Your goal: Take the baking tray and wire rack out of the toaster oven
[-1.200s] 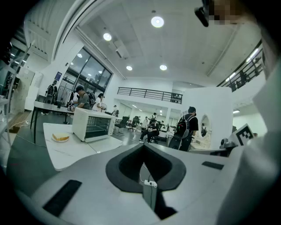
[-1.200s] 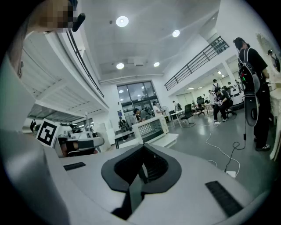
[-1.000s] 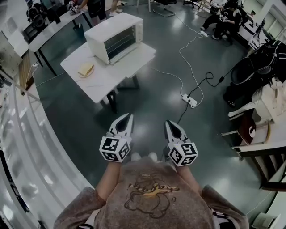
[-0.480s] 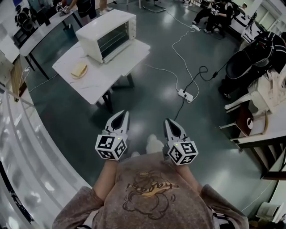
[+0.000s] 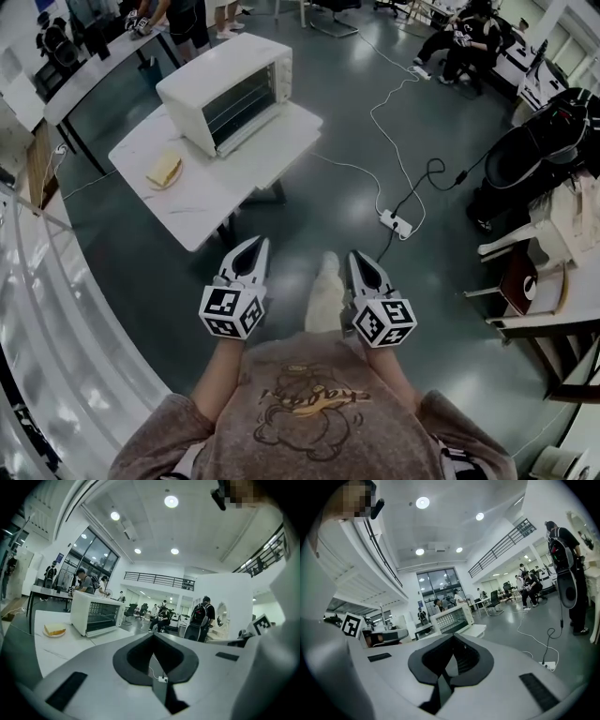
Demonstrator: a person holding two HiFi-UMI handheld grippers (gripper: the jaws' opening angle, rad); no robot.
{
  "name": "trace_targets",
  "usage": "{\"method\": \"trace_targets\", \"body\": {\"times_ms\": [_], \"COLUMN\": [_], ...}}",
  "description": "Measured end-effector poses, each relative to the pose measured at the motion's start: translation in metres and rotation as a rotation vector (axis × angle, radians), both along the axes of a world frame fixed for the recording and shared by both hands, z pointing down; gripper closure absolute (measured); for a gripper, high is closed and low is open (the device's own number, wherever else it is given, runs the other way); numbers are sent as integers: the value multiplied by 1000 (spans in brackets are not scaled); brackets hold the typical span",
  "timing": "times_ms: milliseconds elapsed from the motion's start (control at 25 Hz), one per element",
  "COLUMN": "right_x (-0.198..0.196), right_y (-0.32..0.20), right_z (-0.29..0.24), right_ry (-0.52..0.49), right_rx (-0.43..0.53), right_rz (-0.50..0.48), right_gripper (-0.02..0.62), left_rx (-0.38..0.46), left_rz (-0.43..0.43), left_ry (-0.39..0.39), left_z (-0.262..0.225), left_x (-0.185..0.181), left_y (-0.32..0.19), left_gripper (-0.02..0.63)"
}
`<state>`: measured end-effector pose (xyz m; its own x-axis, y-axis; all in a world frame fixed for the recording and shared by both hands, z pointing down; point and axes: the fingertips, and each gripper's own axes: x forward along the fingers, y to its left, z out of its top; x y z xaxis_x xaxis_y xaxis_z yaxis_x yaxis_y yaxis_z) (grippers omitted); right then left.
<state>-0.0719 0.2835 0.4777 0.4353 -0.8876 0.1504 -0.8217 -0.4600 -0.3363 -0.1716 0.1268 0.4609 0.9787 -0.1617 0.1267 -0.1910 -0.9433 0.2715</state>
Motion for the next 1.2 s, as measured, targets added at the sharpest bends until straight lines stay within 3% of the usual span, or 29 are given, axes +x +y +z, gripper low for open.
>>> {"method": "trace_targets", "body": {"times_ms": [280, 720, 920, 1200], "right_x": [106, 260, 288, 289], "right_y": [-62, -186, -223, -263], "right_z": [11, -10, -12, -20], "right_ry": [-5, -12, -4, -15], "right_rx": [-11, -39, -46, -30], "right_rz": [-67, -341, -432, -497], "right_gripper": [597, 597, 597, 597], "left_rx": [-7, -71, -80, -67], "left_rz": [-73, -336, -422, -473], "left_ry": [-4, -21, -8, -17], "left_z": [3, -8, -16, -24], "left_x": [97, 218, 238, 240], "left_y": [-58, -157, -178, -205], "left_gripper": [604, 604, 604, 603]}}
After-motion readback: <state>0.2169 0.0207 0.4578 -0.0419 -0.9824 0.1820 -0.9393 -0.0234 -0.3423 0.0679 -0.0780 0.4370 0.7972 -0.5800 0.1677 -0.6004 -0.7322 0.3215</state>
